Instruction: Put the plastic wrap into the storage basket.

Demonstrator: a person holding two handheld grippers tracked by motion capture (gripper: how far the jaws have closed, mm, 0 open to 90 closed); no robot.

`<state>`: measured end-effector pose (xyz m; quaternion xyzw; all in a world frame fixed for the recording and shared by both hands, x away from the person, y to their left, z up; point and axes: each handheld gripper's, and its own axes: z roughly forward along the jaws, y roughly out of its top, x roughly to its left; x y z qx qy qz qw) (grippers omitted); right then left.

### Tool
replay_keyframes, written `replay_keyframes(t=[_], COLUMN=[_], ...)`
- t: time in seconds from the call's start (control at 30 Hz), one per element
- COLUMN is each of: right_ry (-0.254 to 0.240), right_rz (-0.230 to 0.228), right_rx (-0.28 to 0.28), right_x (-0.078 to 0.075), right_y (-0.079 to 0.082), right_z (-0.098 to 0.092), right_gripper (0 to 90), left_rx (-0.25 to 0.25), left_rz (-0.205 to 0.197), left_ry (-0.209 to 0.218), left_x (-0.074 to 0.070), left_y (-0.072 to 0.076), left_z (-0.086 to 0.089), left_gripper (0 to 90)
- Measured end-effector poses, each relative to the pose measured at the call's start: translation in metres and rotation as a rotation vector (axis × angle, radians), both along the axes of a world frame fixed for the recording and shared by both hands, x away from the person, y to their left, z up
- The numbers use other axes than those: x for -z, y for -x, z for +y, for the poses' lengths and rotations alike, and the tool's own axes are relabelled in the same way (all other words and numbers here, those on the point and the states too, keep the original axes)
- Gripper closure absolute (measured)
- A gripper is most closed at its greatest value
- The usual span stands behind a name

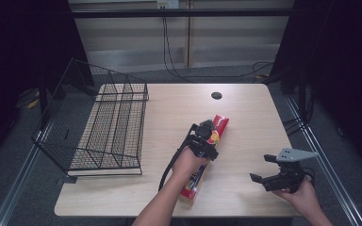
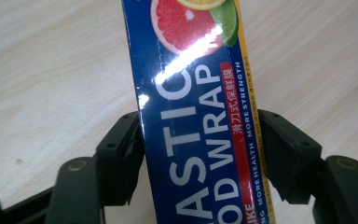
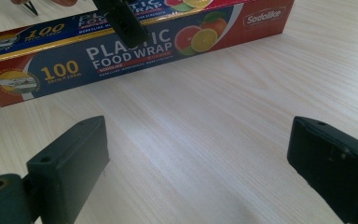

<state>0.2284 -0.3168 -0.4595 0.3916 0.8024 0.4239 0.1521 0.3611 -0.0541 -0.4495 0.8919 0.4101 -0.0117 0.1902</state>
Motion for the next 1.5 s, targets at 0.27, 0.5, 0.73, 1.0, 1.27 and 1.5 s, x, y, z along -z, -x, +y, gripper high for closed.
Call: replay_keyframes(t=[0.27,0.5,0.73,1.0,1.27,1.5], right_ry=[-0.001,-0.006,-0.006,-0.001,-0.008,-0.003], right_rz=[0.003,-0.001,0.0,-0.003,-0.021,-0.026], right_rx=[0.003,0.001,0.005,0.001,0.015,0.009], right_x=[0.0,0.0,0.0,0.0,-0.001,-0.002], right_y=[0.0,0.0,0.0,0.0,0.0,0.001], right_z=[0.0,0.0,-0.001,0.0,-0.001,0.0], right_gripper=[5.2,5.1,4.9,2.7,1.6,1.3], left_rx=[-0.035,-0.027,-0.009,-0.006,-0.017,-0.038], left_rz=[0.035,0.039,0.055,0.061,0.07,0.082], left_ry=[-0.027,-0.065,-0.111,-0.09,-0.095,-0.091], left_x=[-0.002,-0.005,-0.013,-0.032,-0.047,-0.057], left_y=[-0.003,-0.005,-0.006,-0.009,-0.014,-0.019], left_z=[-0.003,-0.004,-0.008,-0.004,0.009,0.021], left_gripper=[40.6,43.9,45.2,45.2,45.2,45.1])
